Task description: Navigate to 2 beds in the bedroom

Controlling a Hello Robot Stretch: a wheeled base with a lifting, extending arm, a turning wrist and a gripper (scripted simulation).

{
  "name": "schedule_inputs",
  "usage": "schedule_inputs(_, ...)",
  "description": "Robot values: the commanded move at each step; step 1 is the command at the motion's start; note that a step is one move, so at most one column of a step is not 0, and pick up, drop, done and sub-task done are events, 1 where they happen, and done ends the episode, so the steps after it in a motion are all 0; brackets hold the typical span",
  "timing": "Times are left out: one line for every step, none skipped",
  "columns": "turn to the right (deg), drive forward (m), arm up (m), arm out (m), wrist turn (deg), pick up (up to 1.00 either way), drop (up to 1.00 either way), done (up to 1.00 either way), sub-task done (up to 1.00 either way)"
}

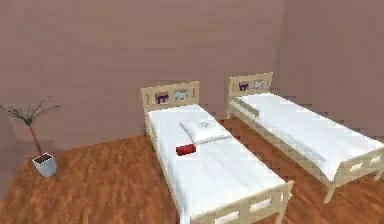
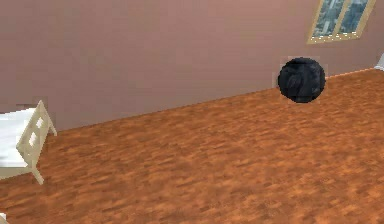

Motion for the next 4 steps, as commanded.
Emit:
schedule_inputs(0.0, 0.0, 0.0, 0.0, 0.0, 0.0, 0.0, 0.0, 1.0)
schedule_inputs(45.0, 0.0, 0.0, 0.0, 0.0, 0.0, 0.0, 0.0, 0.0)
schedule_inputs(15.0, 0.0, 0.0, 0.0, 0.0, 0.0, 0.0, 0.0, 0.0)
schedule_inputs(0.0, 0.9, 0.0, 0.0, 0.0, 0.0, 0.0, 0.0, 0.0)
